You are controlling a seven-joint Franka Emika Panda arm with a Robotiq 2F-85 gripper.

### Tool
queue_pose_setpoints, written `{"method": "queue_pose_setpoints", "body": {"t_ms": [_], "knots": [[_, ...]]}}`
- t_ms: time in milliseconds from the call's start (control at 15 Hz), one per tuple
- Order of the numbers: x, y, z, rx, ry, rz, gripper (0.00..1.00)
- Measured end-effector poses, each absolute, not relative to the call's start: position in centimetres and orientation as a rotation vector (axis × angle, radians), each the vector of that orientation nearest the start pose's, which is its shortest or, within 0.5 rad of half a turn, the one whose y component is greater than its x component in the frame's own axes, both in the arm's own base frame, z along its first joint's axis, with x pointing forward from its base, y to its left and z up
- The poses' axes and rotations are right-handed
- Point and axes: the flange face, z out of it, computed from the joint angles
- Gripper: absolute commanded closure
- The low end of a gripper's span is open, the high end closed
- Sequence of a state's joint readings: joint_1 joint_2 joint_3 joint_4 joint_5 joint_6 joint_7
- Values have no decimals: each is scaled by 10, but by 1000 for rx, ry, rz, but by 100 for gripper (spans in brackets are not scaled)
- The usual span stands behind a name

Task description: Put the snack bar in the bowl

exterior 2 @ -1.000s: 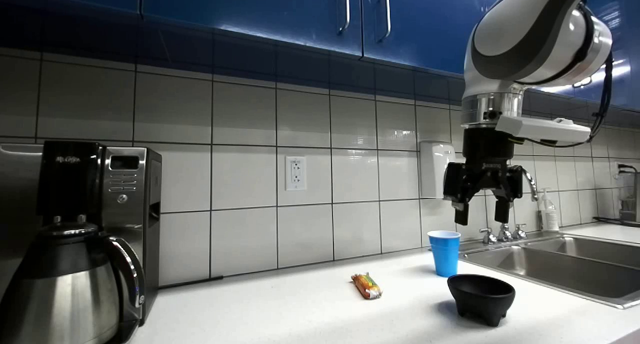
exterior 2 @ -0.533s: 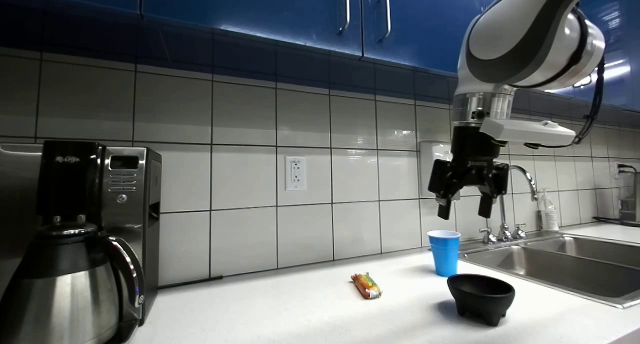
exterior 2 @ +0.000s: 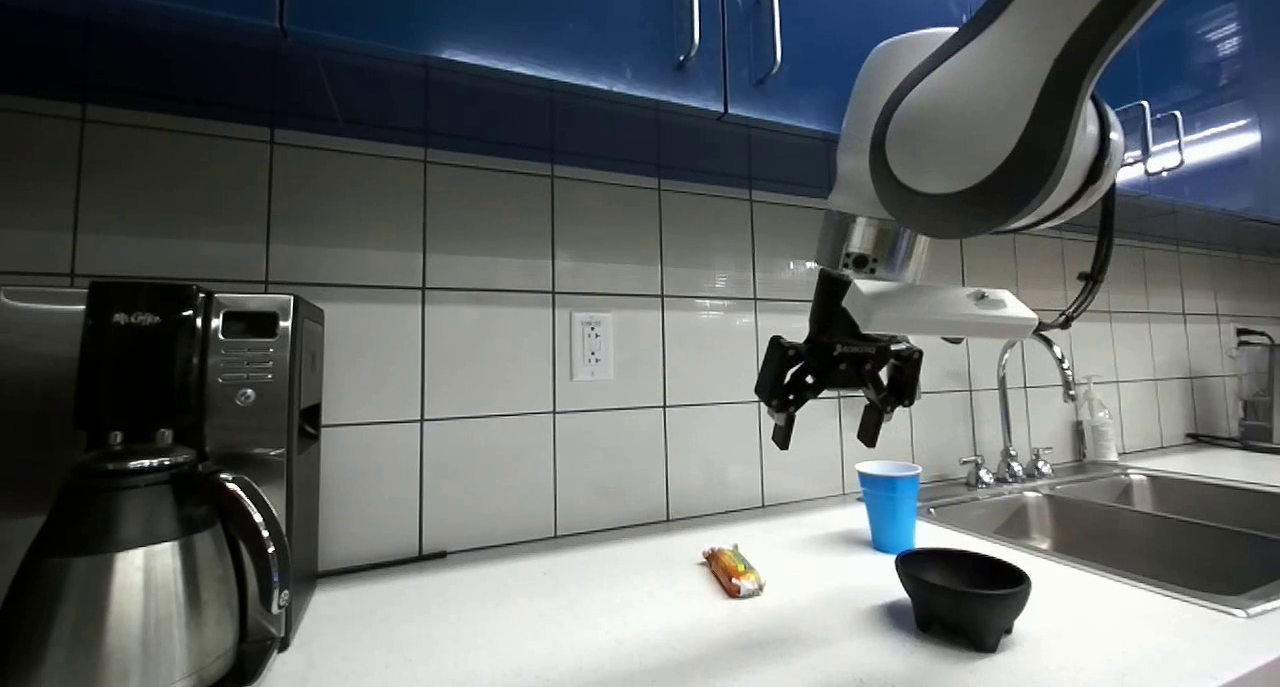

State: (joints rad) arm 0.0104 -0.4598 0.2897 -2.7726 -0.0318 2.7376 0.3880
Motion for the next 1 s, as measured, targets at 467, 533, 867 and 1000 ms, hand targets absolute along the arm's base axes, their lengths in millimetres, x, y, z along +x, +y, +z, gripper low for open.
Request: {"method": "queue_pose_setpoints", "body": {"t_ms": [467,533,867,1000], "knots": [[426,102,360,-3089,259,-634,0],[434,102,357,-3085,278,-611,0],[474,111,341,-3084,316,-466,0],[488,116,336,-3085,321,-418,0]]}}
